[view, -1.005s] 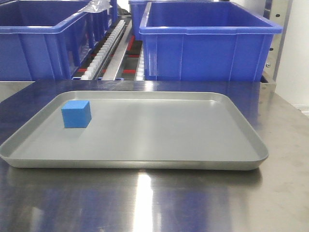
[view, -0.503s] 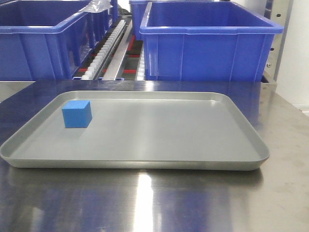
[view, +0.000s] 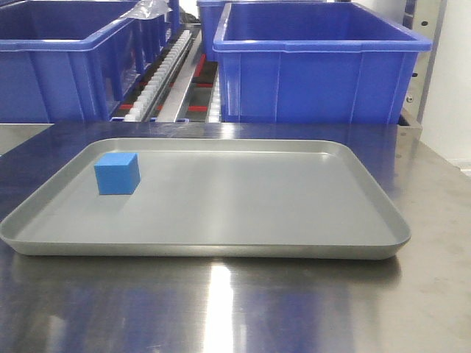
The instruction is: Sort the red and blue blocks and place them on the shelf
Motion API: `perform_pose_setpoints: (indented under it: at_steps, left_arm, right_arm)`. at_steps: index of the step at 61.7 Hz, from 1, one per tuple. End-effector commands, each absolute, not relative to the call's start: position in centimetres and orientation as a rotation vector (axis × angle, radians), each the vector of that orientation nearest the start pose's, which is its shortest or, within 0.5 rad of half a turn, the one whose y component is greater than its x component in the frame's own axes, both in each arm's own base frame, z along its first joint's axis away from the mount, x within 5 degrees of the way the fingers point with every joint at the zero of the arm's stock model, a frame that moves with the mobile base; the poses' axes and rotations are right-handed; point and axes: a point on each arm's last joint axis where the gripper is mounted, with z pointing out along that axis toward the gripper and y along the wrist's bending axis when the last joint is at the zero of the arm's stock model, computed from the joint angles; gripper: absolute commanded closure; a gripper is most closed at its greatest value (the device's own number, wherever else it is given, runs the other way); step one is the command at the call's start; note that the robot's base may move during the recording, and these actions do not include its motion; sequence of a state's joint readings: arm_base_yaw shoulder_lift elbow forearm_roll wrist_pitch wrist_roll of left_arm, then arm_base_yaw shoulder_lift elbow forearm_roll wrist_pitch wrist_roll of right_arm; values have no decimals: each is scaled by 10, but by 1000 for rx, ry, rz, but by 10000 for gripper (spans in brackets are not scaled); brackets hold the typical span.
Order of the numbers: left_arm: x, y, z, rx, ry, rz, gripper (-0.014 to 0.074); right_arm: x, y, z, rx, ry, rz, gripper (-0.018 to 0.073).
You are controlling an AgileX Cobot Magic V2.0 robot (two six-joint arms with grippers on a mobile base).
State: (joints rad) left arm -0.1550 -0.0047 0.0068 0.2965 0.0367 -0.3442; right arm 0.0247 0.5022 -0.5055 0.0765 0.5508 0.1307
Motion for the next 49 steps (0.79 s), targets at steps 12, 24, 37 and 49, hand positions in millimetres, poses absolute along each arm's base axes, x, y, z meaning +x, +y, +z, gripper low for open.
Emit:
perform_pose_setpoints:
  at_steps: [12, 24, 37, 49]
  left_arm:
    - [55, -10, 205, 89, 1457, -183, 455]
    - [55, -10, 205, 89, 1457, -183, 455]
    - [55, -10, 205, 89, 1457, -183, 456]
    - [55, -10, 205, 89, 1457, -183, 456]
  right_arm:
    - [103, 5, 313, 145, 1924, 169, 510]
    - [103, 5, 313, 145, 1924, 169, 510]
    - [103, 5, 313, 145, 1924, 169, 510]
    - [103, 5, 313, 145, 1924, 169, 510]
